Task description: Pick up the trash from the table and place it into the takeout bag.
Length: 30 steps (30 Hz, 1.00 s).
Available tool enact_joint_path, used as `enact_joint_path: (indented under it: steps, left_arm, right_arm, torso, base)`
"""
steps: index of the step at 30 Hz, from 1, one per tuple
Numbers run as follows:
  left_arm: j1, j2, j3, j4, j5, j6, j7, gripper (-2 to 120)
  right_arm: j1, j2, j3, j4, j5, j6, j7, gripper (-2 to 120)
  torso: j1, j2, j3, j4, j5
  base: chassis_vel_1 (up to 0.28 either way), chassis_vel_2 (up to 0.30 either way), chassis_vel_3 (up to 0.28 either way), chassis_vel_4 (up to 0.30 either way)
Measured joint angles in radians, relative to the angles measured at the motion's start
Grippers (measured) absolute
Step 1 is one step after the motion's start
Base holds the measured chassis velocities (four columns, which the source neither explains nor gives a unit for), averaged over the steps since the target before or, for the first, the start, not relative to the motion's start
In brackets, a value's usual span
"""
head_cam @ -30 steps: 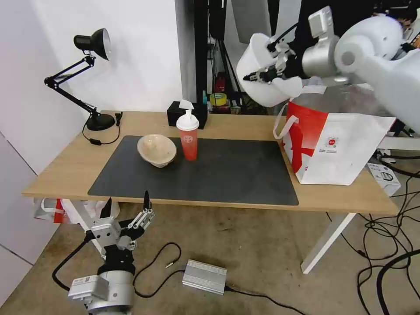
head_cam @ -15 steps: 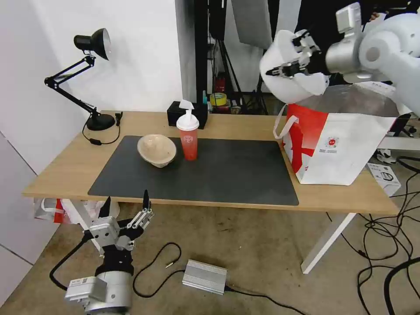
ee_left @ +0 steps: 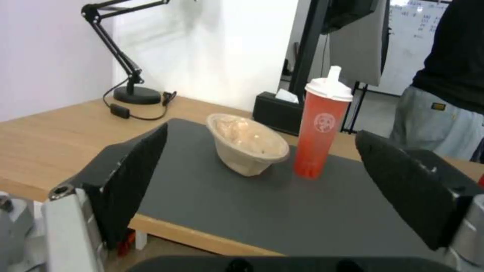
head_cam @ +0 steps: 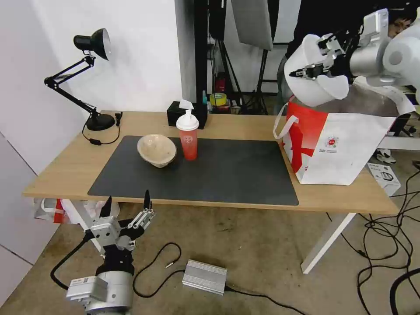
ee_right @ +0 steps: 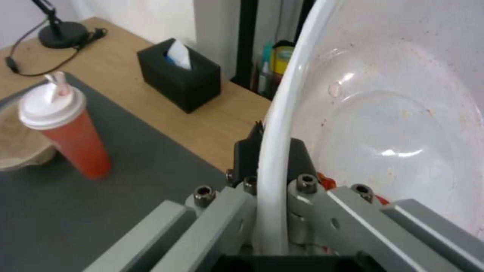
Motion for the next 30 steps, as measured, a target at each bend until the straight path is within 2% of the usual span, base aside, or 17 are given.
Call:
enact_joint_path:
  steps: [18, 30]
  left_arm:
    - [-0.001, 0.008, 0.008, 0.008, -0.002, -0.001, -0.004, 100]
    - [0.002, 0.008, 0.001, 0.01, -0.008, -0.001, -0.006, 100]
  right_arm:
    - [-0.138, -0.059, 0.102, 0.004, -0.035, 0.001, -0.003, 0]
    - [-0.238, -0.067, 0.181, 0.026, -0.06, 0.001, -0.003, 0]
  torso:
    - [0.0, 0.0, 0.0, 0.0, -0.0001]
    - [0.0, 0.0, 0.0, -0.0001, -0.0001]
  base:
    - [0.0, 0.0, 0.0, 0.0]
    - [0.0, 0.0, 0.0, 0.0]
